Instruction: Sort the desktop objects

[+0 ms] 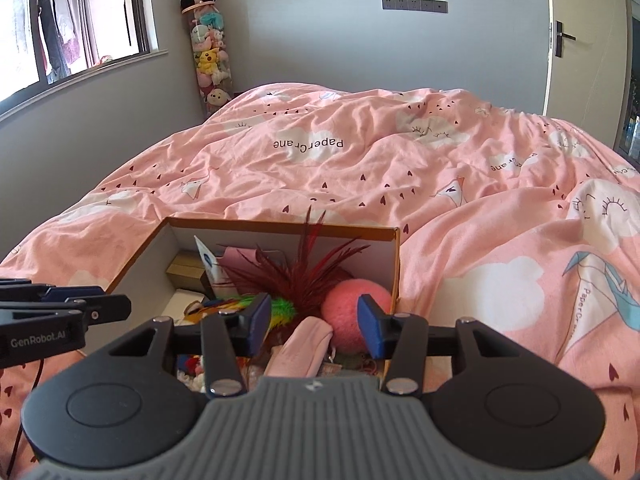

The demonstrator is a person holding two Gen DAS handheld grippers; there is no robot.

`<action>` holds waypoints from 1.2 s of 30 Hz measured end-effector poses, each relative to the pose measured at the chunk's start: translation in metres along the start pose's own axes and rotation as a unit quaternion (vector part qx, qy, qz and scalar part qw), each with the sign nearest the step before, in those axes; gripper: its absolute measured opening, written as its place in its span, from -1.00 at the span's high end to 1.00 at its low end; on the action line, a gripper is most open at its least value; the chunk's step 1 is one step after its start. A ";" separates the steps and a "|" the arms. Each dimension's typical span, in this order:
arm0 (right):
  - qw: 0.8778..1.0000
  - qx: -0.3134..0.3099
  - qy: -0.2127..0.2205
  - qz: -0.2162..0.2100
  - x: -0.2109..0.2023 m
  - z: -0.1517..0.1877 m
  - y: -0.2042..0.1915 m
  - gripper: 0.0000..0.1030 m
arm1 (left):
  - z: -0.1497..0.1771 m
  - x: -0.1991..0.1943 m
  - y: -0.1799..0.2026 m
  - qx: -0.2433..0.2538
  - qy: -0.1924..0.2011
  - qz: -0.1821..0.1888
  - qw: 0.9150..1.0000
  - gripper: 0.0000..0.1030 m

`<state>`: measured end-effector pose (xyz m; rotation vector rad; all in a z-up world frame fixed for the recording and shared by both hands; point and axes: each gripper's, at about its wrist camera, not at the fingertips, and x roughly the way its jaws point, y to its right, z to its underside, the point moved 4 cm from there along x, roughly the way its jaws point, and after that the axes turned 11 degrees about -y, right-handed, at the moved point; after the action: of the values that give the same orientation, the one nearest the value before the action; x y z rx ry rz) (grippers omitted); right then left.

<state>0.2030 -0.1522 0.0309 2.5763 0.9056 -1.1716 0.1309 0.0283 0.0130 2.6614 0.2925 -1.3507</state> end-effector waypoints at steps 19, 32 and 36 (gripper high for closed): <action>1.000 -0.005 -0.011 0.018 0.004 0.052 -0.030 -0.26 | 0.033 0.004 0.005 0.004 -0.005 -0.034 0.999 -0.54; 0.999 0.024 -0.013 0.028 0.020 0.068 -0.026 -0.36 | 0.048 0.026 0.001 -0.008 -0.014 -0.043 0.999 -0.62; 0.999 0.024 -0.011 0.028 0.022 0.070 -0.026 -0.43 | 0.050 0.030 0.002 -0.004 -0.011 -0.060 0.998 -0.73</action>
<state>0.1554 -0.1482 -0.0303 2.6017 0.8036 -1.2188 0.1098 0.0186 -0.0403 2.6588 0.4599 -1.4080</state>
